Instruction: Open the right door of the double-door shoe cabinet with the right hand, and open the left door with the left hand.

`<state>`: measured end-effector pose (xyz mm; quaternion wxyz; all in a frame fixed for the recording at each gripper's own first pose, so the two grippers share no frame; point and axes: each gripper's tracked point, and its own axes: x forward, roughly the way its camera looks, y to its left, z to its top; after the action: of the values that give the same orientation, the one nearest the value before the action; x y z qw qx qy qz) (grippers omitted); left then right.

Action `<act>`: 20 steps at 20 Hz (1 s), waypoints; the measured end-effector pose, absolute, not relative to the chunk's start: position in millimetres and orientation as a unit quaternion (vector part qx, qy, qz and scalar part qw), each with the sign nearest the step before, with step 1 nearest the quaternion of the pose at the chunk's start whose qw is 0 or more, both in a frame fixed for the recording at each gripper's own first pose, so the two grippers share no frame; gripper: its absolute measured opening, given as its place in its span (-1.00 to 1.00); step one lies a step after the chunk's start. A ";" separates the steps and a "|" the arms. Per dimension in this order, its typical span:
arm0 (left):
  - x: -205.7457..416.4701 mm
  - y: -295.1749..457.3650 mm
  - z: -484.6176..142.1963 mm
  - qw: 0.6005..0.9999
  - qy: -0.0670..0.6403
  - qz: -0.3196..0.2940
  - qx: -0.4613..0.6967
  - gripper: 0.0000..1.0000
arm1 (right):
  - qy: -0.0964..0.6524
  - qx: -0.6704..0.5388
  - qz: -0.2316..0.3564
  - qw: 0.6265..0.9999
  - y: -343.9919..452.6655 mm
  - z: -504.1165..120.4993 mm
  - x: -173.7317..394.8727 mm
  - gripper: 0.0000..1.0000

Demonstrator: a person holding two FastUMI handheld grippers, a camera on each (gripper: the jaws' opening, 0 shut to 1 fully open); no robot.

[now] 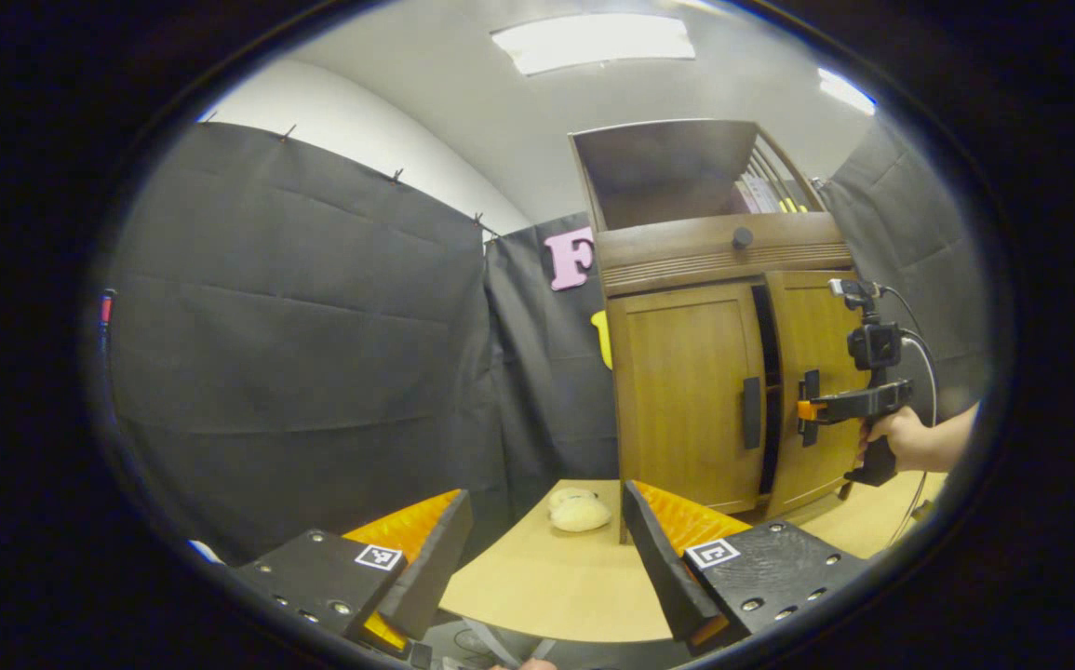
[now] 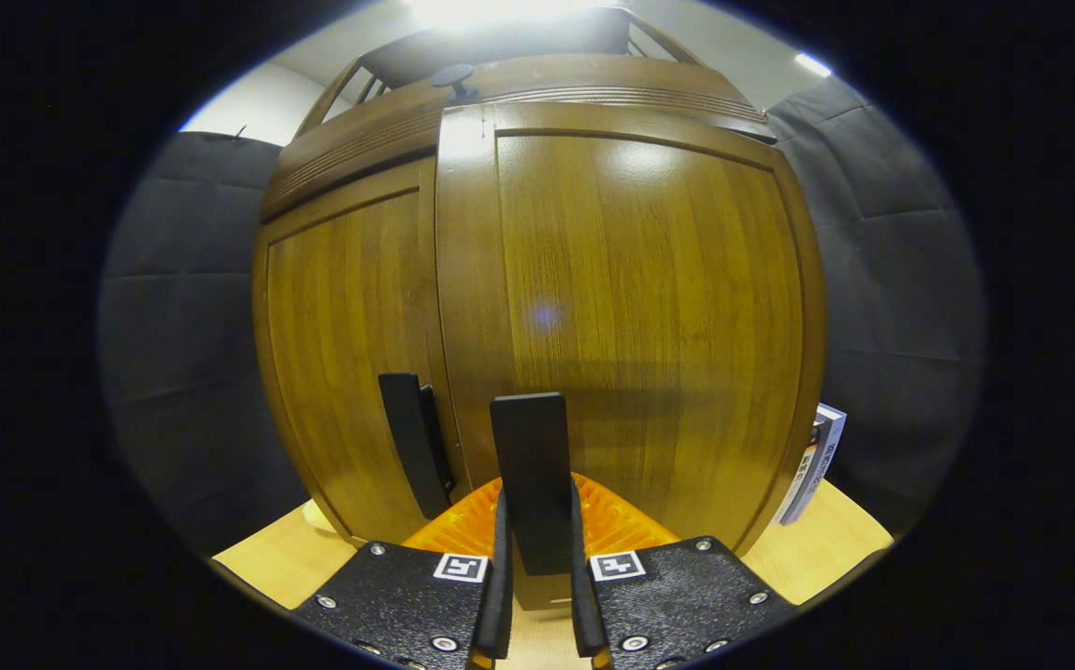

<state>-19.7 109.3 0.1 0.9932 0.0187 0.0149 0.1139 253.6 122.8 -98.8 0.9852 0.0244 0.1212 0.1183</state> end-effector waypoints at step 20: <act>40.3 -13.4 -4.3 1.000 0.005 -0.016 -0.020 0.87 | 0.115 0.026 0.102 0.988 21.0 -83.4 150.4 -0.49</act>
<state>40.3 -13.4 -4.3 0.9997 -0.0202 0.0051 -0.0159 150.4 21.0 -83.4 0.9878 0.0261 0.1152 0.1016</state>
